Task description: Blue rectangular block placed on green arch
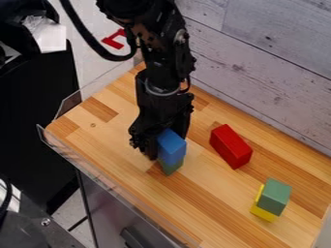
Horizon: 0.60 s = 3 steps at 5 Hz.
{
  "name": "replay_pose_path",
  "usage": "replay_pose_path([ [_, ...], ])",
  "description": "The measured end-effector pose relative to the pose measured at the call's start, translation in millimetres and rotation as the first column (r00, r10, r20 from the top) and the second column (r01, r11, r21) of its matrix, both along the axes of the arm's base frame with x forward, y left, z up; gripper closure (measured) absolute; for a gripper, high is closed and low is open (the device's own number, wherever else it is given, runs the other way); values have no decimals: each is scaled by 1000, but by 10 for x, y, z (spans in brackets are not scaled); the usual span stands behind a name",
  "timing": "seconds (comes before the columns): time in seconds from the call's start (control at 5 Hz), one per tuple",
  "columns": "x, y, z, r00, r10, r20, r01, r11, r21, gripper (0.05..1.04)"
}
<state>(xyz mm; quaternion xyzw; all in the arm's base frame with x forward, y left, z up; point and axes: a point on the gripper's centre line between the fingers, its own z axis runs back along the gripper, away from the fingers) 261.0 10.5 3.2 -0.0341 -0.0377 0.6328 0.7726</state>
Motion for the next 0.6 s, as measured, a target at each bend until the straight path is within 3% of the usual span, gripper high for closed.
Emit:
replay_pose_path([
  [0.2,24,-3,6,1000,1,5,-1,1000,-7,80],
  [0.4,26,-6,6,1000,2,7,-2,1000,-9,83],
  [0.6,63,47,245,999,2,34,-3,999,36,83],
])
